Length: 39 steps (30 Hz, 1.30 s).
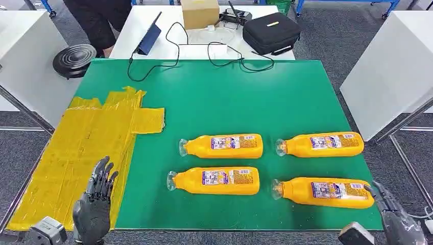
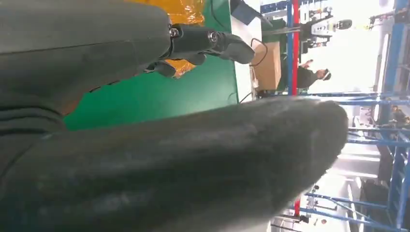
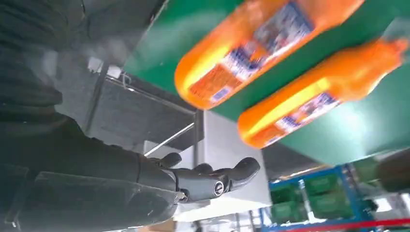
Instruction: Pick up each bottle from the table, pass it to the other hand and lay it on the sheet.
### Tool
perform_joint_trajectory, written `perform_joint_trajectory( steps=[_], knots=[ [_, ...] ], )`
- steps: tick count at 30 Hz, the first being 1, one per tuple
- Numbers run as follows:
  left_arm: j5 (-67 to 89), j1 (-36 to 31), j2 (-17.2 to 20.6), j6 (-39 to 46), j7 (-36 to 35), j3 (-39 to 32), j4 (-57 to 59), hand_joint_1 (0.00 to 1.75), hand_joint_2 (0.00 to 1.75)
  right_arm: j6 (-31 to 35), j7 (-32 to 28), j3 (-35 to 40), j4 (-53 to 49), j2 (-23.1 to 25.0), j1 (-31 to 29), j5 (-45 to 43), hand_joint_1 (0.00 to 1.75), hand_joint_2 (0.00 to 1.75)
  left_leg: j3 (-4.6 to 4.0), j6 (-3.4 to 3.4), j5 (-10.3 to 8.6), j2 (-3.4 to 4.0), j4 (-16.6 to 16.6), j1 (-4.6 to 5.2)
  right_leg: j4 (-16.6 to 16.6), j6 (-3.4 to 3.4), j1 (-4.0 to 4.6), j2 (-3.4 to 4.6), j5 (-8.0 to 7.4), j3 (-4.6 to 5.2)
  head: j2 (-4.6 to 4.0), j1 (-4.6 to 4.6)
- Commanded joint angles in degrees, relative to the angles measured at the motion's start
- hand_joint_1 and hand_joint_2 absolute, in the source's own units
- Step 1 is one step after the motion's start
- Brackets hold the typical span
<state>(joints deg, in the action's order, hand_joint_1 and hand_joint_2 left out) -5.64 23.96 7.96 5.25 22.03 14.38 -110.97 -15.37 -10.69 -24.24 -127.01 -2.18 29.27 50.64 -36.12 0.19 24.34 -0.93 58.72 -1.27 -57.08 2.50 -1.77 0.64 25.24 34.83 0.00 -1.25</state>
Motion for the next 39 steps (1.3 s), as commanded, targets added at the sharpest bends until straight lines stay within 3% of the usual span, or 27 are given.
perform_joint_trajectory(
  steps=[1, 5, 9, 17, 25, 29, 39],
  knots=[
    [0.1, -0.3, -2.0, -0.3, -0.5, -1.9, 0.9, 0.0, 0.0, -0.6, -0.3, -4.2, 3.8, 3.3, -3.0, 0.1, 0.0, 1.75, 0.24, 0.04, 0.07, 0.04, -0.1, -0.03, 0.1, -0.16, 0.08, -0.06, 0.05, -0.26, 0.0, 0.0],
    [0.3, -0.2, -2.2, -0.5, -0.6, -2.0, 0.9, 0.0, 0.0, -0.8, -0.4, -4.1, 3.7, 3.5, -3.0, 0.9, 0.0, 1.75, 0.19, 0.03, 0.07, 0.05, -0.1, -0.04, 0.1, -0.13, 0.08, -0.04, 0.04, -0.22, 0.0, 0.0],
    [1.1, -0.5, -3.6, -2.3, -1.3, -3.5, 1.0, 0.0, 0.0, -3.1, -0.4, -4.3, 6.5, 3.1, -7.2, 3.8, 0.0, 1.75, 0.29, 0.05, 0.1, 0.16, -0.1, -0.05, 0.2, -0.17, 0.11, 0.03, 0.02, -0.3, 0.0, 0.0],
    [1.8, -1.4, -5.7, -4.6, -1.9, -5.2, 1.6, 0.0, 0.0, -4.5, 1.0, -1.5, 11.1, -0.7, -11.4, 7.7, 0.0, 1.75, 0.2, 0.09, 0.0, 0.16, -0.1, -0.04, 0.1, -0.11, 0.07, 0.04, -0.04, -0.23, 0.0, 0.0],
    [2.5, -3.6, -7.1, -6.9, -3.3, -6.1, 2.7, 0.0, 0.0, -5.3, 3.0, 3.2, 18.0, -8.6, -14.8, 8.6, 0.0, 1.75, 0.29, 0.13, 0.02, 0.24, -0.1, -0.03, 0.2, -0.12, 0.08, 0.11, -0.05, -0.34, 0.0, 0.0],
    [2.8, -4.7, -7.5, -8.6, -3.9, -7.1, 4.1, 0.0, 0.0, -2.4, 5.2, 6.3, 22.5, -17.6, -14.2, 2.4, 0.0, 1.75, 0.22, 0.13, 0.01, 0.23, -0.1, -0.03, 0.2, -0.09, 0.08, 0.1, -0.07, -0.3, 0.0, 0.0],
    [0.9, -6.0, -6.4, -9.0, -1.7, -6.7, 7.1, 0.0, 0.0, -1.0, 6.3, 9.0, 25.3, -25.4, -11.3, -2.6, 0.0, 1.75, 0.16, 0.13, -0.03, 0.06, -0.1, 0.06, 0.1, -0.06, -0.04, -0.02, -0.03, -0.23, 0.0, 0.0]
  ],
)
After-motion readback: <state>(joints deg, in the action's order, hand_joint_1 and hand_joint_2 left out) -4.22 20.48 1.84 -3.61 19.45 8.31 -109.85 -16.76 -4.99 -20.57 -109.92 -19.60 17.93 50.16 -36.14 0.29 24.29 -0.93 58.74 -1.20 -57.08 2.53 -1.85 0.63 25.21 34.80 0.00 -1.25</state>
